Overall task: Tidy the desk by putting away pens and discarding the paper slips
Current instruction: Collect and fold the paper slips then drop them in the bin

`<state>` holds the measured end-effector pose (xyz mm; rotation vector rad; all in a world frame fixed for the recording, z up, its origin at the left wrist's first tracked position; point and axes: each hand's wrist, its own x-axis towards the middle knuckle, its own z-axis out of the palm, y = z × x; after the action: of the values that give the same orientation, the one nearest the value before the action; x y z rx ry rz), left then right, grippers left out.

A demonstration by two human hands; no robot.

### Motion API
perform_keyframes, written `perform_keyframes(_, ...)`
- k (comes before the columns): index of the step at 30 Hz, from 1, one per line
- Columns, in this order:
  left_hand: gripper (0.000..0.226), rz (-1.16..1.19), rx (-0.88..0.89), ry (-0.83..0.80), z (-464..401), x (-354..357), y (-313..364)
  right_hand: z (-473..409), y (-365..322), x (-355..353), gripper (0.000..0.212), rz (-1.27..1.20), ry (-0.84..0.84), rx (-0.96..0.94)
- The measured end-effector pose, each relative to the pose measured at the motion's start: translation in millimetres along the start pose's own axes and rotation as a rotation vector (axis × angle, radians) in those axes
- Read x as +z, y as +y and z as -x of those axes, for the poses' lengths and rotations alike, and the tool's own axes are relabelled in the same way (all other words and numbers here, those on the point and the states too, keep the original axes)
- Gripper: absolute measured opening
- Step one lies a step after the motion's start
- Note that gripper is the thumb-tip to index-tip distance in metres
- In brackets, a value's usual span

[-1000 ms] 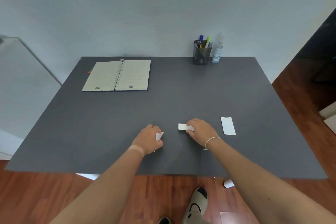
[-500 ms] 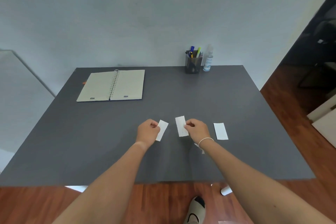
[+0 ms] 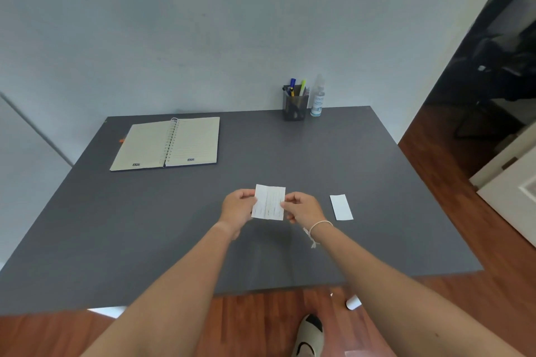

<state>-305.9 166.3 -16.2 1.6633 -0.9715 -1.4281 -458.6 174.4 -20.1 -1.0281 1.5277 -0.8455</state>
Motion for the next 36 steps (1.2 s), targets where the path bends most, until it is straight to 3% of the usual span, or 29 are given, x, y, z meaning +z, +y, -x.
perform_keyframes(7, 0.019, 0.043, -0.032, -0.086, 8.9, 11.7, -4.2, 5.1, 8.7, -4.6, 0.012, 0.039, 0.115, 0.000)
perform_keyframes(29, 0.012, 0.005, -0.040, -0.051, -11.8, 105.0, 14.1, -42.5, 12.5, -90.1, 0.020, 0.145, 0.070, -0.036)
perform_keyframes(32, 0.012, -0.015, -0.045, -0.038, -14.5, 111.4, 11.0, -48.9, 20.4, -112.1, 0.008, 0.245, 0.097, -0.048)
perform_keyframes(36, 0.013, -0.046, -0.062, -0.014, -17.9, 116.3, 4.8, -55.4, 35.6, -143.4, 0.030, 0.594, 0.013, -0.085)
